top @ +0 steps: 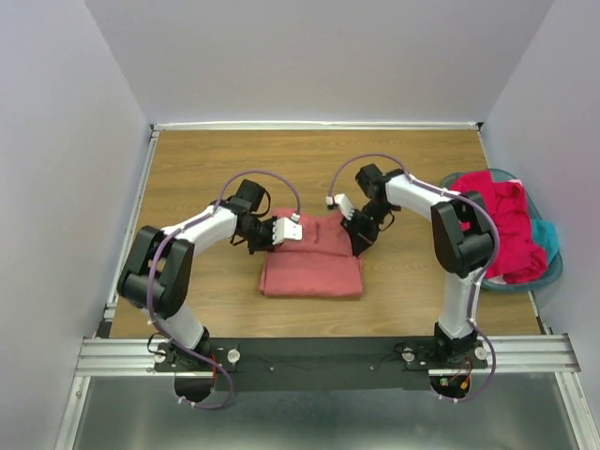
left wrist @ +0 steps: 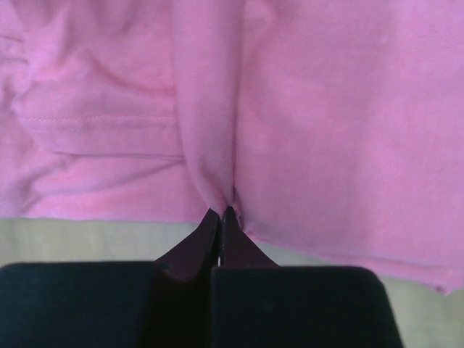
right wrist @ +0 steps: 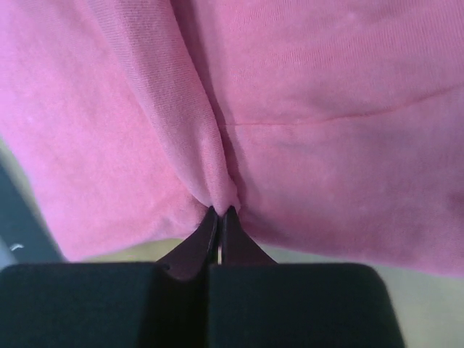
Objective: Fold and stack the t-shirts
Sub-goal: Fold the long partially folded tshirt into a neat square, then smooth out wrinkles on the folded tshirt
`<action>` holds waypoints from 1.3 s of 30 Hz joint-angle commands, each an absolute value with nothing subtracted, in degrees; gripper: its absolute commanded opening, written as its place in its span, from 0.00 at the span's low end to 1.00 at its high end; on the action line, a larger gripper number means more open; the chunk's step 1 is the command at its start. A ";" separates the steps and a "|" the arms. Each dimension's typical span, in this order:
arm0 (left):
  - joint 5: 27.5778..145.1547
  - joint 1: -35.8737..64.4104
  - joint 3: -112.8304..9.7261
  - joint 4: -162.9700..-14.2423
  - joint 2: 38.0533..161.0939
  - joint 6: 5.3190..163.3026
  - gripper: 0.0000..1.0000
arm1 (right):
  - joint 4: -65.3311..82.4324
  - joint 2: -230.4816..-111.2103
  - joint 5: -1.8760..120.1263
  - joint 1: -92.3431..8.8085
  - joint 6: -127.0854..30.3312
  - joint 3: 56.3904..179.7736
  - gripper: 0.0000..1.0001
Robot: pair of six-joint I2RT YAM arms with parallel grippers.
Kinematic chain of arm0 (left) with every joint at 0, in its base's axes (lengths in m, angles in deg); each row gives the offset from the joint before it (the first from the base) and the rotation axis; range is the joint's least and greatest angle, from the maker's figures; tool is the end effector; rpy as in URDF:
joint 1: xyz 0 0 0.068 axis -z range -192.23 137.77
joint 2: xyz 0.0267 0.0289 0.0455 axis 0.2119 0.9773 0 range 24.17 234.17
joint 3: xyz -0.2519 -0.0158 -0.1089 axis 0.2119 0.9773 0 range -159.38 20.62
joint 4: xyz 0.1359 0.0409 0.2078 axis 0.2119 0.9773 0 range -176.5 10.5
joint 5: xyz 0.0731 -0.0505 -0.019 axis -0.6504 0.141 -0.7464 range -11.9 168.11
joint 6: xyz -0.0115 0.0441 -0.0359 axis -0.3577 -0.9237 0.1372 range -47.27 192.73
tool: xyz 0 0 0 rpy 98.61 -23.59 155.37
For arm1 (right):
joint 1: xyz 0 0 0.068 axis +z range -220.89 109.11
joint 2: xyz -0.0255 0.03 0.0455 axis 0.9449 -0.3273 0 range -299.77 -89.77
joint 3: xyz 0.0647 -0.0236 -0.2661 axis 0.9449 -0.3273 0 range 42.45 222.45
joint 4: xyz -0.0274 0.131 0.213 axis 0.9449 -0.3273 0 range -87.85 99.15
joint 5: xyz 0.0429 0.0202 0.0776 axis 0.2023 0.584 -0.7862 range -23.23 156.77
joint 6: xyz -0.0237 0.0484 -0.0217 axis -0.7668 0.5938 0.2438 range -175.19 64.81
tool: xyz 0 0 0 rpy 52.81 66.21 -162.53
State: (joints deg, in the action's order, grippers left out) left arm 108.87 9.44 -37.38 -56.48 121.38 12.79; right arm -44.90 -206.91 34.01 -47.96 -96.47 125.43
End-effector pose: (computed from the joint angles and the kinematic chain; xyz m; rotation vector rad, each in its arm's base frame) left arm 0.2821 -0.1349 0.1732 1.7863 1.8700 -0.5163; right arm 0.3343 0.1658 0.1593 -1.5548 2.4529 0.8354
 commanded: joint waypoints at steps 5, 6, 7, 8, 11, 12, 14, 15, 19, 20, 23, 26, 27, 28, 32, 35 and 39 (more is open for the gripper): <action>112.56 10.44 -32.38 -46.61 107.15 12.44 0.30 | -49.99 -194.80 25.81 -44.79 -88.69 115.48 0.49; 113.08 10.36 -33.43 -45.99 104.96 12.26 0.37 | -50.96 -194.53 24.77 -45.14 -87.98 116.44 0.53; 113.43 10.44 -34.22 -45.38 104.07 12.35 0.39 | -52.71 -194.36 23.10 -45.32 -86.76 119.32 0.53; 113.87 10.53 -35.01 -45.28 103.45 12.61 0.40 | -53.34 -194.53 22.13 -46.28 -85.87 120.83 0.53; 116.94 11.84 -39.23 -44.06 104.05 14.19 0.45 | -54.13 -197.68 18.88 -47.77 -82.46 126.45 0.53; 117.47 12.63 -40.37 -43.96 104.67 14.80 0.45 | -54.14 -199.17 17.04 -48.39 -81.57 130.21 0.51; 119.32 15.01 -42.31 -45.19 106.60 17.00 0.45 | -53.78 -201.99 14.31 -48.48 -78.58 133.49 0.47; 119.76 15.80 -42.49 -45.98 107.13 17.62 0.45 | -53.70 -205.05 13.34 -48.48 -77.61 136.37 0.44; 120.64 19.40 -42.05 -50.55 110.47 20.08 0.45 | -50.28 -210.51 7.80 -48.48 -70.41 139.56 0.31; 120.47 20.54 -41.88 -52.38 111.78 20.43 0.45 | -46.70 -210.87 7.01 -48.48 -68.22 139.39 0.30; 120.56 22.56 -41.70 -54.77 114.60 20.96 0.47 | -41.40 -212.28 4.02 -47.96 -60.84 138.86 0.28; 120.21 23.54 -41.87 -56.44 117.59 21.23 0.48 | -39.02 -213.69 3.05 -47.43 -58.02 138.69 0.28; 120.20 23.63 -41.79 -56.79 118.38 21.31 0.48 | -38.58 -213.95 2.35 -46.99 -57.40 138.60 0.28; 119.94 23.89 -41.70 -57.32 119.78 21.14 0.52 | -37.71 -214.22 2.26 -46.81 -56.87 138.51 0.28; 119.33 23.98 -40.65 -59.07 121.63 20.97 0.52 | -36.39 -215.97 2.69 -46.37 -55.37 137.37 0.28; 119.06 24.42 -40.29 -59.17 122.87 20.53 0.52 | -34.89 -217.03 2.52 -46.20 -53.09 136.40 0.28; 118.80 24.68 -39.76 -59.52 123.75 20.52 0.49 | -34.36 -218.44 2.08 -45.32 -52.21 136.32 0.28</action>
